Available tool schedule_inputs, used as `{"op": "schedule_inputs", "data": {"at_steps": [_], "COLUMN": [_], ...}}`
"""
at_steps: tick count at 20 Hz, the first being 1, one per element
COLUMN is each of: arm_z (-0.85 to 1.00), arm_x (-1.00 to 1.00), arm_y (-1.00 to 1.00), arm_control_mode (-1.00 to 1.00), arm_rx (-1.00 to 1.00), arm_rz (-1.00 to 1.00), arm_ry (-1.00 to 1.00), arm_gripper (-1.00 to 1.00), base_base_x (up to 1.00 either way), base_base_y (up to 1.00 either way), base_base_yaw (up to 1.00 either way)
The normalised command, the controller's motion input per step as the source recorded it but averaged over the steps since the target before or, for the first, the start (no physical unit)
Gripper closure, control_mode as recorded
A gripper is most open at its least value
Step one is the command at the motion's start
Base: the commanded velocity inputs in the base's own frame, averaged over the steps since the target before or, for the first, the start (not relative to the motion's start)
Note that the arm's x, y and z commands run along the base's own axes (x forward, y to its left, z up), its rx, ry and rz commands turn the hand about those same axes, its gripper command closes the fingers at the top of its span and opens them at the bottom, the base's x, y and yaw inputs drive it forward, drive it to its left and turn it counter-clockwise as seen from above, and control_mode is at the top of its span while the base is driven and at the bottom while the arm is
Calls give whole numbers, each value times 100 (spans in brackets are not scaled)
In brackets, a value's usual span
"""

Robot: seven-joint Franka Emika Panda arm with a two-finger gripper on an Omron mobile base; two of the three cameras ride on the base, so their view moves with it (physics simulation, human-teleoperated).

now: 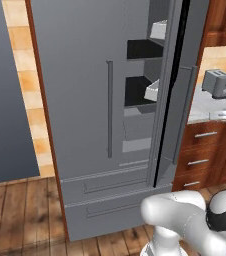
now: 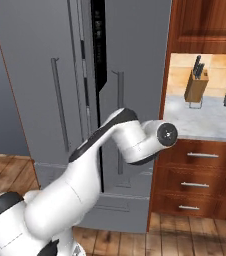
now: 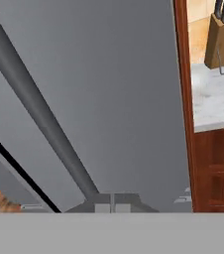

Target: Place one of the steaks on the plate and the other in the bowl. Then place the bowl in the fridge.

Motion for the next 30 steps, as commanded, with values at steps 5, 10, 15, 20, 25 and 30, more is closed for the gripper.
{"op": "schedule_inputs", "data": {"at_steps": [5,10,15,20,25,30], "arm_z": [19,16,0,-1,-16,-4], "arm_x": [-80,-47,-8,13,12,74], "arm_y": [87,96,100,100,92,64], "arm_control_mode": [-100,-100,-100,-100,-100,-100], "arm_rx": [-33,-53,-50,-39,-18,-23], "arm_rz": [-5,-19,-24,-23,-1,-1], "arm_ry": [3,17,38,18,8,32], "arm_gripper": [-100,-100,-100,-100,-100,-100], "base_base_x": [0,0,0,0,0,0], "base_base_y": [0,0,0,0,0,0], "base_base_yaw": [0,0,0,0,0,0]}}
